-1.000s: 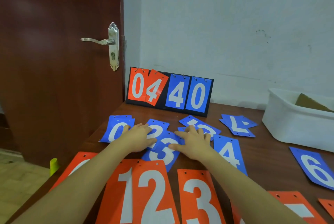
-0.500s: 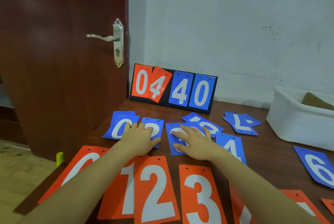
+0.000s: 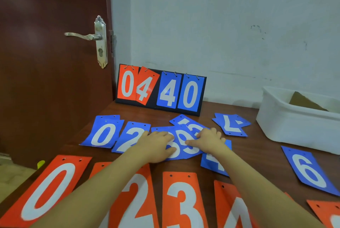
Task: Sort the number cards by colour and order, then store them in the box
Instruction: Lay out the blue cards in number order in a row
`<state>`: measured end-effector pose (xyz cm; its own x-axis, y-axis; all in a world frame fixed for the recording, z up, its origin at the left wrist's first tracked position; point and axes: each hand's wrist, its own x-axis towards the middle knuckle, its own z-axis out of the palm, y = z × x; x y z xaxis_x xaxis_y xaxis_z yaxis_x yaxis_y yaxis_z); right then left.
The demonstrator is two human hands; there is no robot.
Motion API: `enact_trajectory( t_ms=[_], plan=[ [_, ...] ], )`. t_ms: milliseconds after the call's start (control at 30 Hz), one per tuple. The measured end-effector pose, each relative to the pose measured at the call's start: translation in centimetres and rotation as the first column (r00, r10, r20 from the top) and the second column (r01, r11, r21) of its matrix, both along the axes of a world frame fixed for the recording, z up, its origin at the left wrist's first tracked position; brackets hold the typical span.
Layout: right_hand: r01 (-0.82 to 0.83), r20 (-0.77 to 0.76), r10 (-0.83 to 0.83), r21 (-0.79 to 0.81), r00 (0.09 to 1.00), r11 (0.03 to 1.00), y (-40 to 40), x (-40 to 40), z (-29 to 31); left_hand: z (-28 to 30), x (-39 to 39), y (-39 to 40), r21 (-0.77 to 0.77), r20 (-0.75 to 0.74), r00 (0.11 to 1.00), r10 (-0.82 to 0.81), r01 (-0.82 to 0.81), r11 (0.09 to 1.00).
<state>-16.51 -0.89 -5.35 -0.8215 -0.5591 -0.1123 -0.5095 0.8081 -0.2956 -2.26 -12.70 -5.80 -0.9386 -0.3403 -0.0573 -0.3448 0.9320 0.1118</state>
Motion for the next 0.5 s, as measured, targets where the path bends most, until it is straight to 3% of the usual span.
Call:
enact_trajectory(
  t_ms=[233, 333, 367, 433, 500],
  plan=[
    [0.052, -0.006, -0.052, -0.060, 0.999, 0.997, 2.0, -0.5, -0.2, 0.3, 0.4, 0.0, -0.024, -0.041, 0.998, 0.054, -0.055, 0.998],
    [0.024, -0.057, -0.039, -0.249, 0.998, 0.968, 3.5, -0.9, 0.1, 0.2, -0.5, 1.0, -0.110, -0.063, 0.995, 0.073, -0.080, 0.991],
    [0.003, -0.023, -0.014, -0.399, 1.000, 0.917, 4.0, -1.1, 0.3, 0.2, -0.9, 1.3, -0.128, -0.088, 0.993, 0.074, -0.085, 0.988],
    [0.019, 0.063, 0.034, -0.695, 0.997, 0.719, 5.1, -1.2, 1.0, 0.2, -1.8, 1.9, -0.100, -0.171, 0.982, 0.080, -0.098, 0.990],
    [0.047, 0.041, -0.024, -0.829, 0.999, 0.557, 6.4, -1.7, 1.9, 0.5, -3.0, 2.7, -0.032, -0.248, 0.967, 0.061, -0.071, 0.997]
  ],
)
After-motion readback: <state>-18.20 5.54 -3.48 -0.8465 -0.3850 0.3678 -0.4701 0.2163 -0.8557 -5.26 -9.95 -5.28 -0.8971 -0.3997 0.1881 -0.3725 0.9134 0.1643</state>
